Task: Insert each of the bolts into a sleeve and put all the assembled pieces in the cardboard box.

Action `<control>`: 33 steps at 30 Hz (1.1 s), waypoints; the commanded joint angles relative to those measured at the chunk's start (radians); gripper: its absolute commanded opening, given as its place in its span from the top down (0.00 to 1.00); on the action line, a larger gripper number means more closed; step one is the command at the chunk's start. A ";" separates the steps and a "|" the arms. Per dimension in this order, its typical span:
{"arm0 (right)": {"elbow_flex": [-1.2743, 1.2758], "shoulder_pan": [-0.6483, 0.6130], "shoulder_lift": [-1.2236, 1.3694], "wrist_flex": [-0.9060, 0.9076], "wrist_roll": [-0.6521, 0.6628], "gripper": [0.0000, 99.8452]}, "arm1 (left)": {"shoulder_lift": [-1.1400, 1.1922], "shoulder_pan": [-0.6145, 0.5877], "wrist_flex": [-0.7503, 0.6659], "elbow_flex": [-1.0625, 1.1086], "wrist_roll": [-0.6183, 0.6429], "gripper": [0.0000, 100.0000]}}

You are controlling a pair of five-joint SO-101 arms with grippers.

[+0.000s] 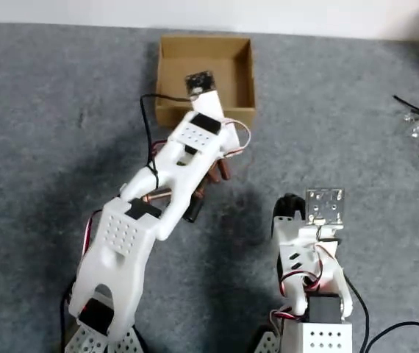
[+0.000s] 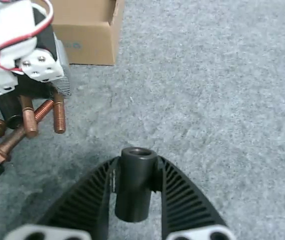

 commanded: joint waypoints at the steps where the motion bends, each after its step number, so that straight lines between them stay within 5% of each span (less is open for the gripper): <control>1: 0.036 0.008 -0.015 -0.042 0.008 1.00 | -0.015 0.074 0.146 -0.186 -0.121 0.99; 18: 0.036 0.008 -0.015 -0.042 0.008 1.00 | -0.016 0.105 0.783 -1.072 -0.354 0.99; 33: 0.054 0.012 -0.015 -0.042 0.009 1.00 | -0.519 0.065 0.783 -0.835 -0.459 0.99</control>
